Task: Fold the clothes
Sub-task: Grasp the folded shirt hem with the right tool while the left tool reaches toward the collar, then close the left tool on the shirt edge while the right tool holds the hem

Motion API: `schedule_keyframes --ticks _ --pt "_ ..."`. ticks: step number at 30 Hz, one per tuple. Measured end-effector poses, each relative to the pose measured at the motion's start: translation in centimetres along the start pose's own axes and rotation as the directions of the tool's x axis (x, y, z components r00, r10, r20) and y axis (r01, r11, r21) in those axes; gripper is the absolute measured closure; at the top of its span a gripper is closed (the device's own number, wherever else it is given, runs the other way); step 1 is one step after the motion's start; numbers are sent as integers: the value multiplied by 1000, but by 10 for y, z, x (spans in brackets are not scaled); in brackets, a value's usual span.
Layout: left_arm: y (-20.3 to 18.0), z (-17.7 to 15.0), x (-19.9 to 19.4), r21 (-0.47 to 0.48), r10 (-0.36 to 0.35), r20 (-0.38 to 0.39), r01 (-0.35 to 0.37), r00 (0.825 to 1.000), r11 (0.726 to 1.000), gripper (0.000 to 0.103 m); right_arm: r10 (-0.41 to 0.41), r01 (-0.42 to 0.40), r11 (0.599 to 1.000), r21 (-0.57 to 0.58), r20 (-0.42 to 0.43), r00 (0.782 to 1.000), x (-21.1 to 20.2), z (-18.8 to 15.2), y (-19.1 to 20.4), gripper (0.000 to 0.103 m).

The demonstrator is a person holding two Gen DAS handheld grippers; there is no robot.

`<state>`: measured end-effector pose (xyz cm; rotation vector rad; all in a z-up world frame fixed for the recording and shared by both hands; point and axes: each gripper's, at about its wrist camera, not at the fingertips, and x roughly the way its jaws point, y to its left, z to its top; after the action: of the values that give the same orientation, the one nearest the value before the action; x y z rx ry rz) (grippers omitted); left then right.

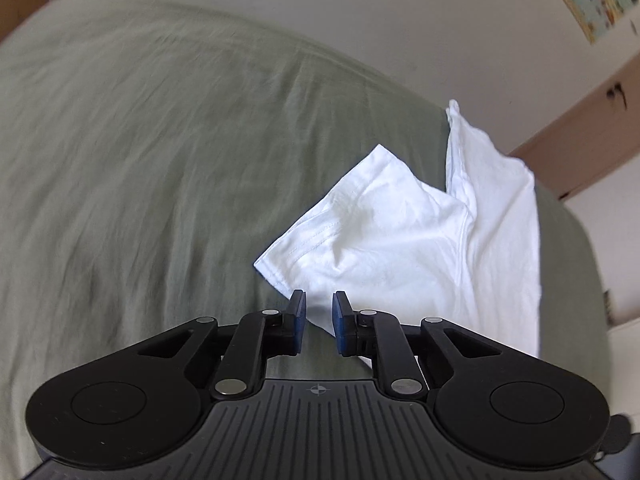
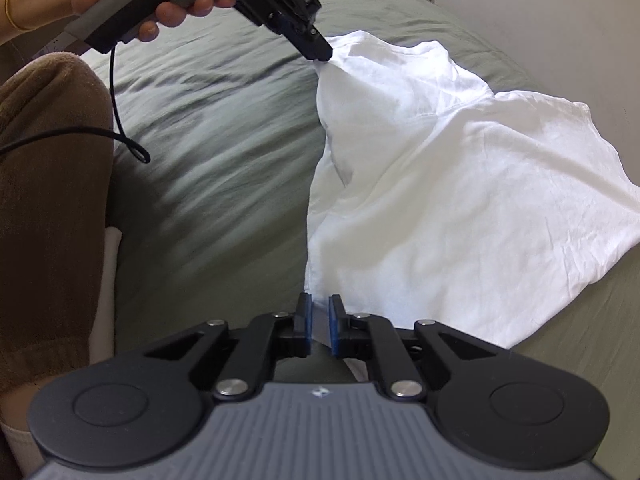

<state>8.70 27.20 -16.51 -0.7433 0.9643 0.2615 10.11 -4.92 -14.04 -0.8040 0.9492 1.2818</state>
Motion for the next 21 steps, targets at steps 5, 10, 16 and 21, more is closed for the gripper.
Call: schedule_keyframes --ticks 5,10,16,21 --pt "9 7 2 -71 -21 8 21 1000 997 86 8 -8 1000 14 4 1000 2 -1 -3 94" --pt "9 10 5 -103 -30 6 30 1000 994 75 21 -21 1000 -3 0 1000 0 -6 -8 94" --pt "11 15 8 -144 -51 12 52 999 988 72 23 -23 1000 3 2 1000 1 -5 -8 94" --pt "12 12 11 -147 -53 -17 50 998 988 72 24 -24 1000 14 3 1000 2 -5 -8 94"
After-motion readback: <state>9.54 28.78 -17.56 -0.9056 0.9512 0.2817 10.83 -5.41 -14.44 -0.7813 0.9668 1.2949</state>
